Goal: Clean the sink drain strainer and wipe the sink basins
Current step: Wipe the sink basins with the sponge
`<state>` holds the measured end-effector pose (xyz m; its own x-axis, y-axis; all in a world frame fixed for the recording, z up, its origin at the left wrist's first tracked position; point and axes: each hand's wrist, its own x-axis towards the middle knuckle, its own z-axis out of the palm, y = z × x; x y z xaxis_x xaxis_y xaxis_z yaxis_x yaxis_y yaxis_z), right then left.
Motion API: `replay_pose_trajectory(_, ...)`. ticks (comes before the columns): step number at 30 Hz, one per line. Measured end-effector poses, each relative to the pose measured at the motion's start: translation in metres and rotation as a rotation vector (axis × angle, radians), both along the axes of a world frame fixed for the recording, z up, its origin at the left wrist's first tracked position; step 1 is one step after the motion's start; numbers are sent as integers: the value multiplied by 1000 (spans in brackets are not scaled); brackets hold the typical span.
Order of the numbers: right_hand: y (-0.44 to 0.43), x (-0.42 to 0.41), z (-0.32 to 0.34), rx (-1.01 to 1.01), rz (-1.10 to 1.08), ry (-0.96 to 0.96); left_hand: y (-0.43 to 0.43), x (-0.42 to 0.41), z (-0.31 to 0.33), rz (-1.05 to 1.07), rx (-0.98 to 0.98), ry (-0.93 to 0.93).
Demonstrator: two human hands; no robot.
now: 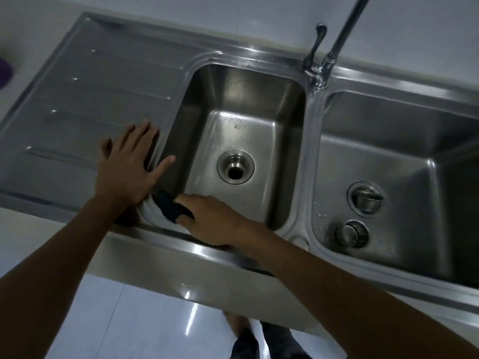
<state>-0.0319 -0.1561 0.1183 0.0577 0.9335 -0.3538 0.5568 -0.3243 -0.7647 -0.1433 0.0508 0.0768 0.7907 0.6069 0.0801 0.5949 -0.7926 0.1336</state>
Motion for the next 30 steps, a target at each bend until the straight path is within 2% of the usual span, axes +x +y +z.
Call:
replay_pose_trajectory(7,-103,46,9,-35,63,-347,1,-1,-4,5,-12,1)
replay_pose_trajectory(12,-153,67,18,157,193,-662,-11,-3,-1,-3,-109,-11)
replay_pose_trajectory(17,-213,77,25,165,49,-562,-70,13,15,-102,-149,86)
replay_pose_trajectory(21,-241,73,22,157,46,-569,-132,37,23,-249,-179,137)
replay_pose_trajectory(27,-199,52,18,259,56,-629,-154,42,19,-273,-204,157)
replay_pose_trajectory(30,-192,44,15,234,24,-608,-154,38,18,-298,-180,135)
